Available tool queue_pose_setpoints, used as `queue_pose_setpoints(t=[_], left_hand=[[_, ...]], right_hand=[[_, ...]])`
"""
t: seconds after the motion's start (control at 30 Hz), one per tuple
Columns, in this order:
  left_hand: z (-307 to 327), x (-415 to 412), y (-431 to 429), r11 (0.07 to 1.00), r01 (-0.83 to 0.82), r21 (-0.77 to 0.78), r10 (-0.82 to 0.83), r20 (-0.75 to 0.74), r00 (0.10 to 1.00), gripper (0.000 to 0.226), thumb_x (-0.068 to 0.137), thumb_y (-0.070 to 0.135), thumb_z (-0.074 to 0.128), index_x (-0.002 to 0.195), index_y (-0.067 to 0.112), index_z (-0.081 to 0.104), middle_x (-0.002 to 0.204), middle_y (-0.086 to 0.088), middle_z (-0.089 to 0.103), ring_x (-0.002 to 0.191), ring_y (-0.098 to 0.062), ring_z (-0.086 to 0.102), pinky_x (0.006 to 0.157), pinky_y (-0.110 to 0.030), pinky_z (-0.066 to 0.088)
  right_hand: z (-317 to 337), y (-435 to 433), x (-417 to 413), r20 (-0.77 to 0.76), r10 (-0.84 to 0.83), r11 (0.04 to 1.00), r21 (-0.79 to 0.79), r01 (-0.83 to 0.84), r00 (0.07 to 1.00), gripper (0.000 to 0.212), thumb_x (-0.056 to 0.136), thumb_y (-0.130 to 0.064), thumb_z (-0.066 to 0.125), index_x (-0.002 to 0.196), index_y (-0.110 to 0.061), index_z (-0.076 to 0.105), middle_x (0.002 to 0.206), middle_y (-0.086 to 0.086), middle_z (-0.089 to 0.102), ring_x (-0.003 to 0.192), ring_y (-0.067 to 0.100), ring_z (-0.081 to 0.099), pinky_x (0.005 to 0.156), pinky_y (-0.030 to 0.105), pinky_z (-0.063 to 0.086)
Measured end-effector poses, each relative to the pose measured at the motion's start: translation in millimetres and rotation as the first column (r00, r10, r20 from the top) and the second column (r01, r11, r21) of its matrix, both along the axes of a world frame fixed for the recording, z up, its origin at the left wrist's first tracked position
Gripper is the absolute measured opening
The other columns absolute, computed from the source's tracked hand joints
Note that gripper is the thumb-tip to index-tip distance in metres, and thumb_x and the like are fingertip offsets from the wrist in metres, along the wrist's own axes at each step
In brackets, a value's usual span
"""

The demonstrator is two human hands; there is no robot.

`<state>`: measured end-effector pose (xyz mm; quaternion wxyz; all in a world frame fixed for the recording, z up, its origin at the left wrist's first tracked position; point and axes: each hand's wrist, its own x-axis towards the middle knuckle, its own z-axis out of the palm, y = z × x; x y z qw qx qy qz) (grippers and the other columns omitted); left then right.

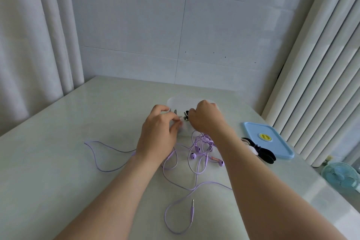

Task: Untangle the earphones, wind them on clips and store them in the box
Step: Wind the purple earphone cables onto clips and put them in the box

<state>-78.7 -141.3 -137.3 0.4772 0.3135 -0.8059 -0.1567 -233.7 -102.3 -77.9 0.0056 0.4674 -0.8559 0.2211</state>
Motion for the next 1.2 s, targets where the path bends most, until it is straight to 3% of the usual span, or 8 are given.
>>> queue_pose_setpoints(t=[0.2, 0.33, 0.57, 0.63, 0.73, 0.83, 1.07, 1.2], left_hand=[[3, 6, -5, 0.992, -0.117, -0.037, 0.116, -0.015, 0.993, 0.008, 0.092, 0.017, 0.077, 0.098, 0.014, 0.079, 0.105, -0.006, 0.065, 0.086, -0.031, 0.068, 0.078, -0.039, 0.055], [8, 16, -6, 0.973, -0.23, -0.016, 0.23, 0.026, 0.973, 0.008, 0.095, 0.018, 0.072, 0.099, 0.012, 0.076, 0.109, -0.009, 0.062, 0.087, -0.037, 0.067, 0.076, -0.041, 0.05], [16, 17, 13, 0.941, -0.2, -0.273, 0.228, 0.077, 0.971, 0.02, 0.089, 0.015, 0.068, 0.106, 0.017, 0.059, 0.105, -0.006, 0.06, 0.094, -0.035, 0.056, 0.079, -0.046, 0.05], [15, 15, 28, 0.979, -0.029, -0.2, 0.056, 0.127, 0.99, 0.006, 0.091, 0.028, 0.059, 0.094, 0.022, 0.059, 0.091, 0.005, 0.064, 0.082, -0.025, 0.059, 0.074, -0.043, 0.053], [12, 10, 46, 0.998, 0.052, 0.018, -0.055, 0.278, 0.959, 0.035, 0.088, 0.062, 0.054, 0.083, 0.029, 0.064, 0.081, 0.015, 0.065, 0.074, -0.008, 0.059, 0.069, -0.032, 0.053], [0, 4, 45, 0.998, 0.064, -0.012, -0.055, 0.381, 0.923, 0.034, 0.089, 0.058, 0.056, 0.082, 0.028, 0.069, 0.078, 0.011, 0.067, 0.08, -0.015, 0.062, 0.072, -0.036, 0.054], [8, -1, 43, 0.944, 0.115, 0.308, -0.08, -0.126, 0.989, 0.034, 0.107, 0.031, 0.051, 0.086, 0.021, 0.075, 0.082, 0.008, 0.076, 0.079, -0.004, 0.07, 0.079, -0.02, 0.053], [24, -3, 46, 0.758, 0.43, 0.491, -0.065, -0.599, 0.798, 0.04, 0.114, 0.024, 0.04, 0.091, 0.005, 0.066, 0.099, -0.014, 0.078, 0.097, -0.026, 0.078, 0.089, -0.037, 0.062]], right_hand=[[-3, 31, 16, -0.45, 0.079, 0.984, -0.109, -0.142, 0.89, 0.019, 0.102, -0.02, 0.043, 0.098, -0.015, 0.062, 0.103, 0.008, 0.063, 0.104, 0.035, 0.053, 0.083, 0.041, 0.038], [-9, 59, 7, -0.391, 0.162, 0.942, -0.212, -0.26, 0.906, 0.025, 0.092, -0.011, 0.051, 0.112, -0.016, 0.064, 0.107, 0.005, 0.064, 0.101, 0.03, 0.056, 0.08, 0.04, 0.043], [-15, 111, 6, -0.096, 0.259, 0.931, -0.238, -0.275, 0.961, 0.026, 0.084, -0.012, 0.049, 0.075, -0.021, 0.071, 0.055, -0.01, 0.058, 0.059, 0.017, 0.055, 0.055, 0.034, 0.048], [-25, 123, 10, -0.12, 0.268, 0.942, -0.176, -0.286, 0.956, 0.022, 0.085, -0.017, 0.049, 0.076, -0.019, 0.068, 0.061, -0.005, 0.062, 0.066, 0.023, 0.057, 0.055, 0.036, 0.049], [-30, 128, 3, -0.142, 0.132, 0.964, -0.212, -0.16, 0.981, 0.014, 0.084, -0.02, 0.052, 0.082, -0.023, 0.066, 0.077, -0.006, 0.067, 0.076, 0.023, 0.06, 0.06, 0.033, 0.049], [-29, 132, -12, -0.056, 0.008, 0.957, -0.289, -0.023, 0.998, 0.015, 0.082, -0.019, 0.058, 0.093, -0.027, 0.065, 0.093, -0.006, 0.065, 0.084, 0.02, 0.06, 0.068, 0.036, 0.052], [-42, 126, -18, -0.022, 0.124, 0.984, -0.128, -0.126, 0.992, 0.037, 0.094, -0.033, 0.062, 0.13, -0.026, 0.065, 0.117, 0.0, 0.067, 0.11, 0.024, 0.062, 0.093, 0.039, 0.052], [-46, 123, -13, 0.009, 0.193, 0.971, -0.147, -0.189, 0.981, 0.036, 0.099, -0.024, 0.05, 0.131, -0.029, 0.065, 0.111, -0.002, 0.073, 0.112, 0.022, 0.061, 0.08, 0.029, 0.036]])
